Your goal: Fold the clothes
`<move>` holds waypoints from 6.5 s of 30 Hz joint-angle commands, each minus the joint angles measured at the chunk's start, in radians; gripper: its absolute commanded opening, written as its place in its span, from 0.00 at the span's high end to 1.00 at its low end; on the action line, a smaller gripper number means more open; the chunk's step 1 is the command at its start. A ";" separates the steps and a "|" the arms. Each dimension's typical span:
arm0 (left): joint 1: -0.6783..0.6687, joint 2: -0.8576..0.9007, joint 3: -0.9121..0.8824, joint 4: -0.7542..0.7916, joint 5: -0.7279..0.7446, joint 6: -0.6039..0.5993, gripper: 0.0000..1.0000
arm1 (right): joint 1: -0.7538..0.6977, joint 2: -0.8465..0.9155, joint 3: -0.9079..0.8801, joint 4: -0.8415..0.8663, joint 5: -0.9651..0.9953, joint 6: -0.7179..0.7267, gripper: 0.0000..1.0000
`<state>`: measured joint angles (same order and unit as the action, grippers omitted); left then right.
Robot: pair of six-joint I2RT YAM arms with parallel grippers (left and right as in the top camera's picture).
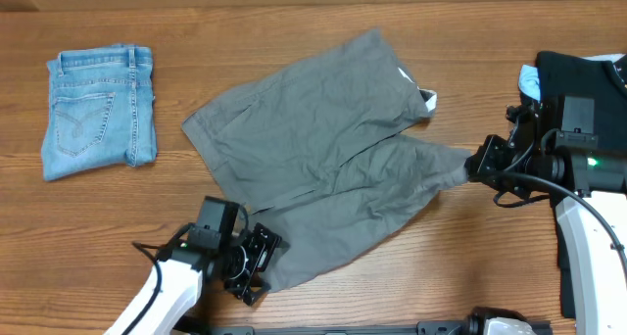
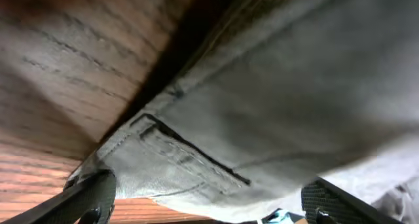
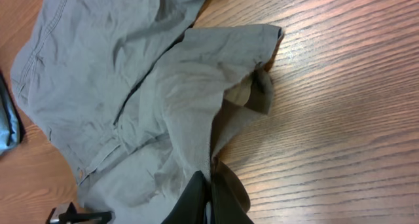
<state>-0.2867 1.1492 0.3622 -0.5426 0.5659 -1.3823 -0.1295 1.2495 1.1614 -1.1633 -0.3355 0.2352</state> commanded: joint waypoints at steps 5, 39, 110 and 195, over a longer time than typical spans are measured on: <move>-0.002 0.046 0.000 -0.066 0.202 -0.005 0.06 | -0.001 -0.003 0.031 0.008 0.002 -0.006 0.96; 0.052 -0.256 0.623 -0.840 -0.632 0.363 0.95 | 0.000 -0.128 0.031 0.004 0.002 0.000 0.96; 0.229 0.786 0.810 -0.184 -0.668 0.896 0.38 | 0.116 0.616 -0.082 0.706 -0.398 -0.140 0.00; 0.078 0.860 1.039 0.249 -0.352 0.660 0.52 | -0.233 0.417 0.115 0.159 -0.199 -0.236 0.19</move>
<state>-0.2016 1.9755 1.3945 -0.2386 0.2066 -0.7517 -0.3656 1.6726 1.2682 -1.0145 -0.5385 0.0002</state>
